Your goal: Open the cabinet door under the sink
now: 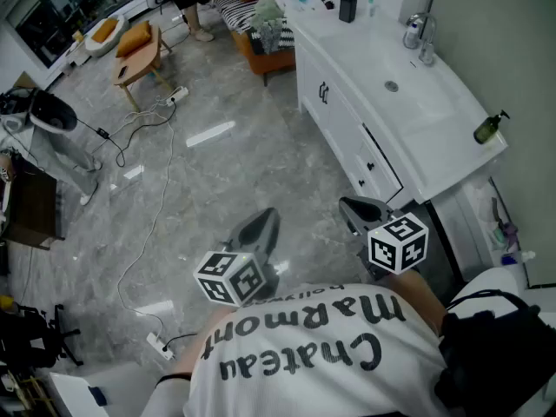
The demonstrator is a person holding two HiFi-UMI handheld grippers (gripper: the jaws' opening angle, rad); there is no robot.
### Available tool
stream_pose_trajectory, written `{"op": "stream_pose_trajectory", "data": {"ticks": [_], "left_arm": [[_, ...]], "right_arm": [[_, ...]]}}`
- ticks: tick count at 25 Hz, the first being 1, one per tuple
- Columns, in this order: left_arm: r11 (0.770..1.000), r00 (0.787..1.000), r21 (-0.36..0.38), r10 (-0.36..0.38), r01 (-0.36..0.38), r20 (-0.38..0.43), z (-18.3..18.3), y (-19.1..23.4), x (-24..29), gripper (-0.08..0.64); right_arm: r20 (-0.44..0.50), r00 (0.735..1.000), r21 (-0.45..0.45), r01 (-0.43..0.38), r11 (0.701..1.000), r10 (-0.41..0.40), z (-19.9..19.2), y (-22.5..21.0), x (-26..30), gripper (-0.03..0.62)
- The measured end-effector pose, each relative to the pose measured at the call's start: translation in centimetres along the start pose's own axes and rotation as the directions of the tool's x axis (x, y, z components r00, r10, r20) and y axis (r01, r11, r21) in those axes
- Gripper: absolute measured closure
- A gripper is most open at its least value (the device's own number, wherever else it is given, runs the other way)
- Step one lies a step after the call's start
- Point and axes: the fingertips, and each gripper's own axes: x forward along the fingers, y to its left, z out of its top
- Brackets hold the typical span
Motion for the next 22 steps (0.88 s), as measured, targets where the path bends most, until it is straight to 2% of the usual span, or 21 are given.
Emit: {"op": "stream_pose_trajectory", "data": {"ticks": [4, 12, 18, 22], "left_arm": [[1.0, 1.0, 0.003, 0.008, -0.008, 0.002, 0.2, -0.1, 1.0, 0.552], [1.0, 1.0, 0.013, 0.0, 0.0, -0.006, 0.6, 0.4, 1.7, 0.552], [1.0, 1.0, 0.01, 0.0, 0.001, -0.027, 0.3, 1.0, 2.7, 0.552], [0.999, 0.999, 0.006, -0.037, 0.037, -0.015, 1.0, 1.1, 2.4, 0.552]], "right_arm": [[-0.012, 1.0, -0.025, 0.009, 1.0, -0.009, -0.1, -1.3, 0.1, 0.58], [-0.009, 1.0, -0.02, 0.014, 1.0, -0.014, 0.0, -1.4, 0.5, 0.58], [0.005, 0.999, 0.034, 0.032, 0.999, -0.032, 0.2, -3.1, 0.6, 0.58], [0.032, 0.999, 0.078, 0.019, 0.997, -0.022, 0.6, -4.0, 0.5, 0.58]]}}
